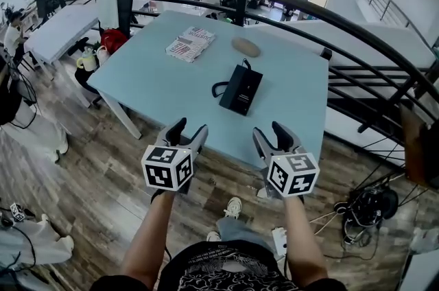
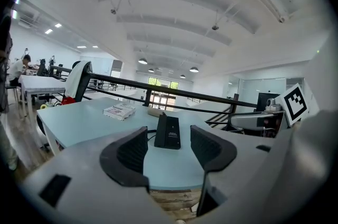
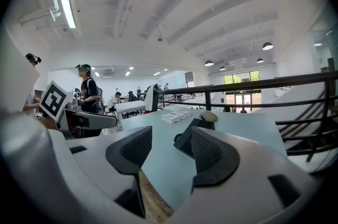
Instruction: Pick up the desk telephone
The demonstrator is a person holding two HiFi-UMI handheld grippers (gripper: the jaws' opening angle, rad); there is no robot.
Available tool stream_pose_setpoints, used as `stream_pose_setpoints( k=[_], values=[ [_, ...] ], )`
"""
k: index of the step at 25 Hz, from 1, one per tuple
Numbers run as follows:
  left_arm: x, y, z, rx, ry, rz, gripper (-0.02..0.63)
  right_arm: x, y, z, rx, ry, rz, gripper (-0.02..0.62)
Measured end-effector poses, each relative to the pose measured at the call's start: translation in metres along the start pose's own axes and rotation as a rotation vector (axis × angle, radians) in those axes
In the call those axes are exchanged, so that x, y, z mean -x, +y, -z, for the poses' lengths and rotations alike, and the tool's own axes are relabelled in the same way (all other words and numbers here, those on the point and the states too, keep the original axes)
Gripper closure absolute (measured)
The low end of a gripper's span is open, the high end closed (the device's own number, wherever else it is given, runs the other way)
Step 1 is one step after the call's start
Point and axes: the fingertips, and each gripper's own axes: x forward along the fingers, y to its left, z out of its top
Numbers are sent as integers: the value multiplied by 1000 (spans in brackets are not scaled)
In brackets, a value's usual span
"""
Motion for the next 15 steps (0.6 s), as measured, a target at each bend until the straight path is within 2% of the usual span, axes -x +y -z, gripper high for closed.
stream_pose_setpoints(
  k=[7, 15],
  values=[
    [-42, 17, -5, -6, 17, 8, 360, -39, -23, -2, -15, 4, 4, 368],
    [-116, 35, -25, -10, 47, 42, 360, -102, -65, -15, -32, 26, 0, 360]
  ],
)
